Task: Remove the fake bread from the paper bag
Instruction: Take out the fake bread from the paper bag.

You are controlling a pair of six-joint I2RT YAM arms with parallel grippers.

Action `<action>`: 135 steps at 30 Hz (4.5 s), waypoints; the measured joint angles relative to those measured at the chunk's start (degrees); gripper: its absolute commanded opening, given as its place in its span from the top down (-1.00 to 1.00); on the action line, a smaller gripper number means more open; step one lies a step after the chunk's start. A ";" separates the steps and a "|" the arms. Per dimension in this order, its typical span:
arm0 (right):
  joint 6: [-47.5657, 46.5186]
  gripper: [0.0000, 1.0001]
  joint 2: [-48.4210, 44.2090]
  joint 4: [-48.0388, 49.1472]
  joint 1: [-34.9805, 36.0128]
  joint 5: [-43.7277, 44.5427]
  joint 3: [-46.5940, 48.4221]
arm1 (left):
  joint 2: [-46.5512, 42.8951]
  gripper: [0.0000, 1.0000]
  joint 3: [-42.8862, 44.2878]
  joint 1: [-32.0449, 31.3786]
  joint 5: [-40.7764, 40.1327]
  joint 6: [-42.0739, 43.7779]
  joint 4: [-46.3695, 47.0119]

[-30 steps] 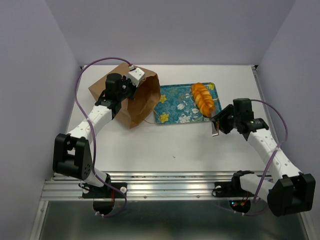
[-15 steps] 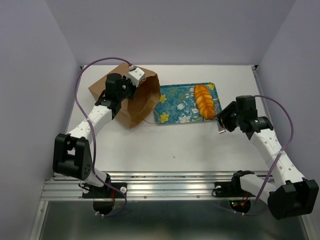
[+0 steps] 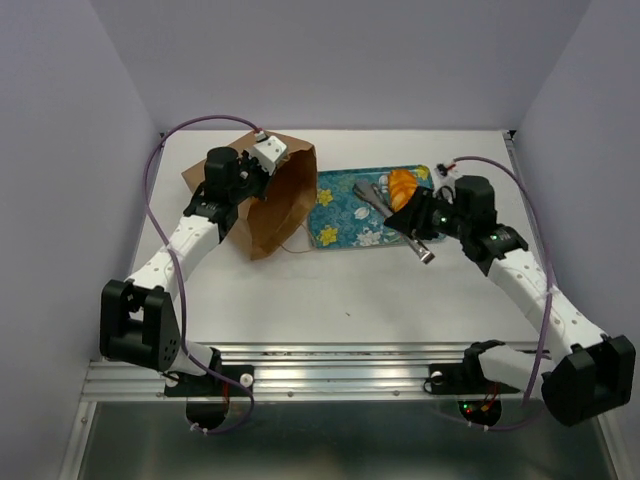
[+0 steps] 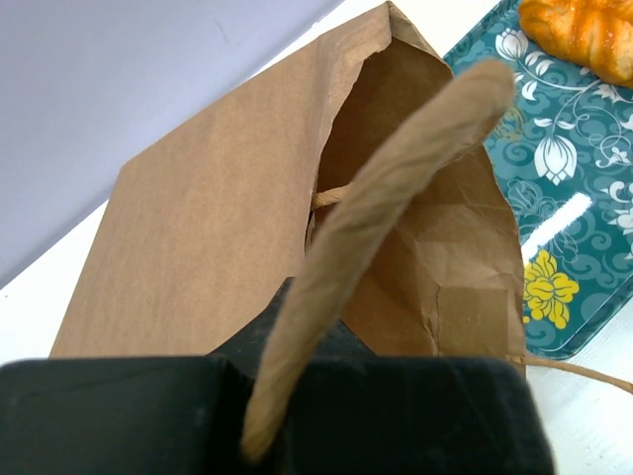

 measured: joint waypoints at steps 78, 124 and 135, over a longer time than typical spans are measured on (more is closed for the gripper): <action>-45.20 -0.36 58.47 20.81 35.30 24.33 35.01 | -6.14 1.00 -3.78 -0.22 2.08 0.61 -2.69; -31.01 0.99 39.58 18.47 35.65 29.79 21.42 | -6.23 1.00 -4.70 -1.09 3.48 -1.05 -2.10; -28.20 0.99 29.18 15.45 35.65 27.19 13.73 | -6.21 1.00 -4.70 -1.09 2.16 -2.51 -0.35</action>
